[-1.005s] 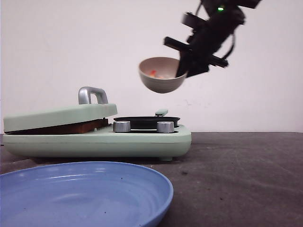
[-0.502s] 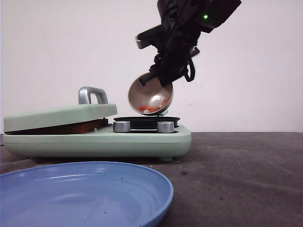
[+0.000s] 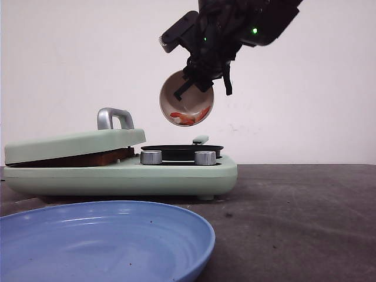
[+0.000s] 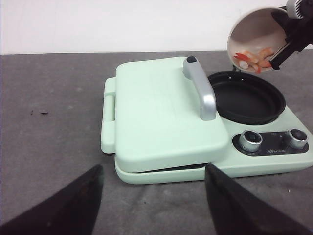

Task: Make breakfast with bread and shrimp
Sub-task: 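Carry the bowl over the frying pan and tilt it, then tip the bowl further to pour the shrimp into the pan, then carry the empty bowl back and lower it onto the table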

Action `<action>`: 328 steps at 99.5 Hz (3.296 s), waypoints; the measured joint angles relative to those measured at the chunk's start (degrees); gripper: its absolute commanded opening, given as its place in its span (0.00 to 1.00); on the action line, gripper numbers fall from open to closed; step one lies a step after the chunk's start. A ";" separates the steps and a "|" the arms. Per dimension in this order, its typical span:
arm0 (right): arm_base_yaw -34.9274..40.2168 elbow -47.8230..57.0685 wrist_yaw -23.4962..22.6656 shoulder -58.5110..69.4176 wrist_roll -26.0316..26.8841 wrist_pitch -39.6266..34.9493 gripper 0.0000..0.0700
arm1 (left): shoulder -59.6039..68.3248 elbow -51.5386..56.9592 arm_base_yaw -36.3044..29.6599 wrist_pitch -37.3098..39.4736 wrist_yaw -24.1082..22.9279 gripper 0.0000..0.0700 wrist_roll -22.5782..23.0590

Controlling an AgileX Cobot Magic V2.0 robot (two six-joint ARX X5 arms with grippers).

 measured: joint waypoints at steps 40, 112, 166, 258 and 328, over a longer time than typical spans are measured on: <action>0.26 -7.63 0.11 0.00 0.94 21.05 0.00 | 0.00 0.00 0.00 -0.02 0.00 0.50 1.14; -1.27 -8.35 -4.00 0.00 7.78 23.23 0.00 | 0.00 0.00 0.00 0.00 0.02 0.50 2.29; -1.31 -8.35 -2.67 0.00 11.93 18.47 0.00 | 0.00 0.00 0.00 0.00 1.07 0.50 2.51; -24.44 -3.52 -39.17 -18.43 55.01 -51.63 0.00 | 0.00 0.00 0.00 0.00 0.94 0.50 2.16; -30.86 -3.50 -46.45 -7.91 55.08 -64.81 0.00 | 0.00 0.00 0.00 0.07 0.92 0.50 1.18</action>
